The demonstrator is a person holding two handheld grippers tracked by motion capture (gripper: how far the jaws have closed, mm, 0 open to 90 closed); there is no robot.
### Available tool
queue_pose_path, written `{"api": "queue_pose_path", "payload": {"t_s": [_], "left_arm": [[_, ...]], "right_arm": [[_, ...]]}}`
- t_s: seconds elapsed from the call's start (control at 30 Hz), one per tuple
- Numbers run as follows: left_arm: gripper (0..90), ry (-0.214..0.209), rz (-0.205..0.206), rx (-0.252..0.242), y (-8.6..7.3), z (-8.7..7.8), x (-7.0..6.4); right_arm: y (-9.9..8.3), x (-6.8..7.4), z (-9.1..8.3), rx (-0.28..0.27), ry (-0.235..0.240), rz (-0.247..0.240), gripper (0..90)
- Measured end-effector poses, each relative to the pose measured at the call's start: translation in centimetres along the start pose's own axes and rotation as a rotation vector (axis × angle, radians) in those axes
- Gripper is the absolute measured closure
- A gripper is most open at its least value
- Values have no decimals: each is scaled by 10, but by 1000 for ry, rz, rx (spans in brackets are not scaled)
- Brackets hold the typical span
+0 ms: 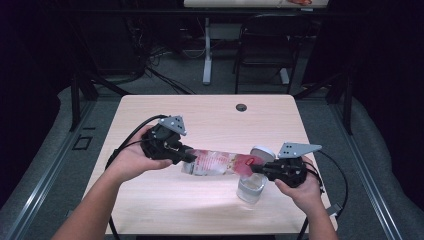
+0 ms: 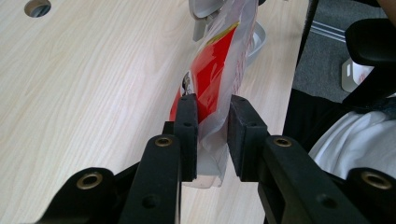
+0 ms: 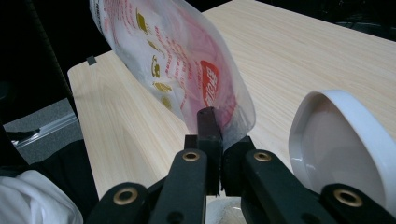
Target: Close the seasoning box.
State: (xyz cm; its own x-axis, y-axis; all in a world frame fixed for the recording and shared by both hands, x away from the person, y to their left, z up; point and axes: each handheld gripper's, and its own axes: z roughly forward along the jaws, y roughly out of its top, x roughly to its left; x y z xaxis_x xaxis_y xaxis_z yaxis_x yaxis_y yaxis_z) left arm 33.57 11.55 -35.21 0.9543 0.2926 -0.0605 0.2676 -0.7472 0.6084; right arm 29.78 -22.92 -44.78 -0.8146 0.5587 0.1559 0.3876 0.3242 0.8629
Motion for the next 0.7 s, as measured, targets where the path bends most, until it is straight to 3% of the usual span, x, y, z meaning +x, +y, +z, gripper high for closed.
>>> {"api": "queue_pose_path", "payload": {"t_s": [0.7], "left_arm": [[752, 2, 10, -14, 9, -2, 1]], "right_arm": [[-4, -4, -1, -11, 3, 12, 896]]}}
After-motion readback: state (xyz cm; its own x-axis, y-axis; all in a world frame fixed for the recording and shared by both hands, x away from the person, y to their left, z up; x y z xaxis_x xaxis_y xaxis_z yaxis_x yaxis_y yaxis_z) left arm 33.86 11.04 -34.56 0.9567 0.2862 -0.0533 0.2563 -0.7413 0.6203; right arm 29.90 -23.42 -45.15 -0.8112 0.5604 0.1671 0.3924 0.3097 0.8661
